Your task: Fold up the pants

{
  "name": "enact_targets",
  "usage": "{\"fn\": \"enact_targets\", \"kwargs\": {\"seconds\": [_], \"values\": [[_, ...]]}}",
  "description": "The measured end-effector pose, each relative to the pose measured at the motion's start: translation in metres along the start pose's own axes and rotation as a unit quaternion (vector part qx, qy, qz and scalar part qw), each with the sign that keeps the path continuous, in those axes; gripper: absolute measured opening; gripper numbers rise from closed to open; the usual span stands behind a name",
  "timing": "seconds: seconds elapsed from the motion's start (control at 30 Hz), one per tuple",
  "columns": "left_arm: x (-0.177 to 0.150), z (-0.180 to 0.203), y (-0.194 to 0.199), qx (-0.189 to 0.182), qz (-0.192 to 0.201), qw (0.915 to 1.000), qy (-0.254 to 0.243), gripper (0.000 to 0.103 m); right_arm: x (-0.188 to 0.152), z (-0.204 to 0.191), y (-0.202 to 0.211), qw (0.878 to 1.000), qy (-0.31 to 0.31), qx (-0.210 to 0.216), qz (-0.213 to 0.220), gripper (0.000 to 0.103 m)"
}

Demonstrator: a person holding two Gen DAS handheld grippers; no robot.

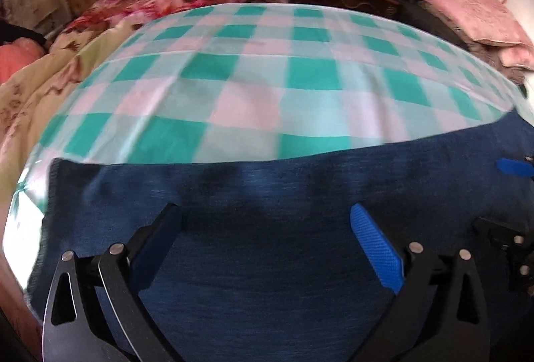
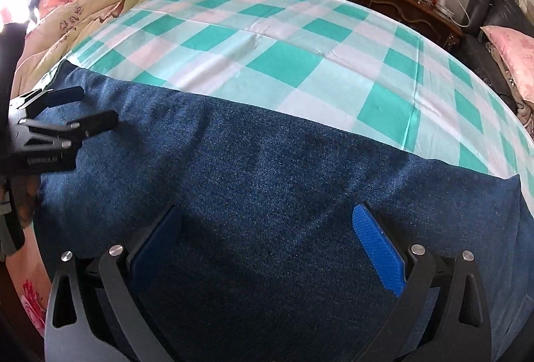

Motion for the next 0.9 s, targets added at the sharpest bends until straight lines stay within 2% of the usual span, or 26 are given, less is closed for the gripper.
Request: {"fn": "enact_targets", "kwargs": {"seconds": [0.1, 0.17, 0.27, 0.33, 0.4, 0.43, 0.5, 0.53, 0.57, 0.6, 0.63, 0.7, 0.8, 0.9], "values": [[-0.002, -0.017, 0.004, 0.013, -0.001, 0.9999, 0.005, 0.102, 0.0, 0.0, 0.0, 1.0, -0.003, -0.003, 0.003, 0.099], [-0.002, -0.036, 0.009, 0.039, -0.006, 0.9991, 0.012, 0.101, 0.0, 0.0, 0.0, 1.0, -0.004, -0.005, -0.001, 0.099], [-0.003, -0.075, 0.022, 0.058, 0.001, 0.9973, 0.045, 0.101, 0.002, 0.0, 0.0, 1.0, 0.0, 0.0, -0.015, 0.098], [-0.005, -0.108, 0.033, 0.079, 0.007, 0.9938, 0.079, 0.098, 0.003, 0.003, 0.005, 1.0, -0.009, 0.018, -0.016, 0.098], [-0.008, -0.152, 0.052, 0.137, 0.009, 0.9838, 0.116, 0.095, 0.003, 0.008, 0.017, 0.999, -0.03, 0.039, -0.003, 0.098], [-0.012, -0.169, 0.062, 0.154, 0.014, 0.9782, 0.139, 0.093, 0.002, 0.01, 0.028, 0.998, -0.035, 0.046, 0.01, 0.098], [-0.018, -0.192, 0.085, 0.166, 0.033, 0.9696, 0.177, 0.079, -0.001, 0.011, 0.043, 0.998, -0.033, 0.046, 0.029, 0.095], [-0.02, -0.195, 0.096, 0.163, 0.047, 0.9673, 0.188, 0.075, -0.005, 0.01, 0.052, 0.998, -0.035, 0.048, 0.036, 0.092], [-0.022, -0.192, 0.109, 0.145, 0.068, 0.9674, 0.196, 0.07, -0.01, 0.01, 0.059, 0.997, -0.037, 0.052, 0.039, 0.084], [-0.024, -0.184, 0.116, 0.124, 0.08, 0.9707, 0.19, 0.067, -0.014, 0.009, 0.063, 0.997, -0.037, 0.055, 0.04, 0.078], [-0.027, -0.165, 0.123, 0.096, 0.09, 0.9777, 0.164, 0.065, -0.022, 0.005, 0.066, 0.997, -0.033, 0.057, 0.039, 0.074], [-0.035, -0.135, 0.127, 0.066, 0.092, 0.9862, 0.121, 0.064, -0.033, -0.001, 0.066, 0.998, -0.024, 0.059, 0.031, 0.054], [-0.053, -0.094, 0.127, 0.031, 0.088, 0.9925, 0.078, 0.058, -0.051, -0.008, 0.057, 0.998, -0.011, 0.058, 0.007, 0.042], [-0.07, -0.063, 0.125, 0.011, 0.09, 0.9944, 0.054, 0.054, -0.058, -0.014, 0.056, 0.999, 0.011, 0.035, 0.02, 0.041]]}}
Point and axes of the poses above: each gripper's, at about its wrist camera, not at the fingertips, and y roughly against the way its jaws point, z to its right, x to its top, the point moved 7 cm from there along -y, roughly the way its jaws point, and after that the axes turned 14 degrees about -x, right-handed, at the moved point
